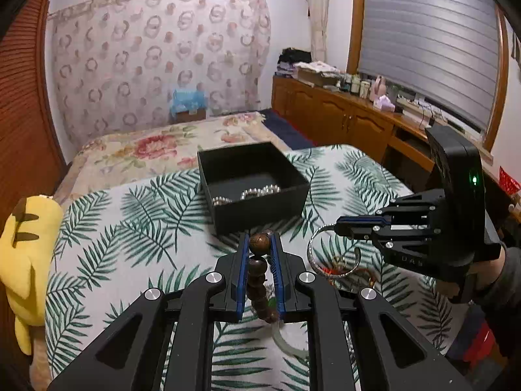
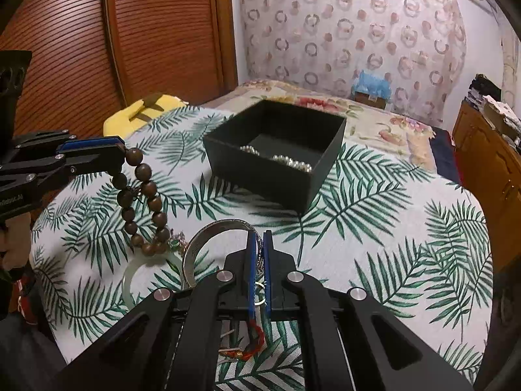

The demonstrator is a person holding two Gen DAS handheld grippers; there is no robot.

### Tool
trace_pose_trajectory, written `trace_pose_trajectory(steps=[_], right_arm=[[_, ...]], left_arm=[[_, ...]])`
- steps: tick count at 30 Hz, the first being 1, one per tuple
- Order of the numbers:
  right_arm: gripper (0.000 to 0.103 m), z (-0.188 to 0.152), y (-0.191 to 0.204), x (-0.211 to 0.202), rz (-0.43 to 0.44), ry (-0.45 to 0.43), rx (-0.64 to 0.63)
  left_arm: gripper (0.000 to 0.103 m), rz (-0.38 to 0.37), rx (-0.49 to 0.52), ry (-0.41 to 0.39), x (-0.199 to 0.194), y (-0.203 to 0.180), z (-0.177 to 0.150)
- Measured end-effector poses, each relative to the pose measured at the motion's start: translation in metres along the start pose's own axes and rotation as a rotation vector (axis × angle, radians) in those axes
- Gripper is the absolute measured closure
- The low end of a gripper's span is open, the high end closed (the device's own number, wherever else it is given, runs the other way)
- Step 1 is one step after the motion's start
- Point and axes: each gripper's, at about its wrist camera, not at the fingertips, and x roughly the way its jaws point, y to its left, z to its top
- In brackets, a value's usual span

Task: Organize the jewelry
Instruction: 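Lift and carry the bead bracelet and silver bangle over the black box, then lower both items into the black box and open both tools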

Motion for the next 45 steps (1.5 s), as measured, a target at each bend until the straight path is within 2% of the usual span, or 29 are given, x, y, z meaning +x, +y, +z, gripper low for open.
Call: trace_pose_trajectory(steps=[15, 21, 27, 37, 45], right_arm=[[0.098, 0.045, -0.018, -0.019, 0.009, -0.093, 0.001], [0.098, 0.064, -0.031, -0.012, 0.003, -0.115, -0.008], [0.098, 0.081, -0.046, 0.003, 0.003, -0.135, -0.009], [0.098, 0.094, -0.059, 0.037, 0.016, -0.104, -0.025], [0.098, 0.098, -0.064, 0.059, 0.006, -0.067, -0.032]], left_arm=[[0.091, -0.012, 0.010, -0.103, -0.010, 0.005, 0.055], [0.091, -0.002, 0.023, -0.121, 0.004, 0.008, 0.085], [0.091, 0.020, 0.033, -0.104, 0.033, 0.012, 0.104], [0.091, 0.014, -0.014, -0.011, 0.101, 0.031, 0.094], [0.090, -0.007, -0.078, 0.011, 0.125, 0.054, 0.082]])
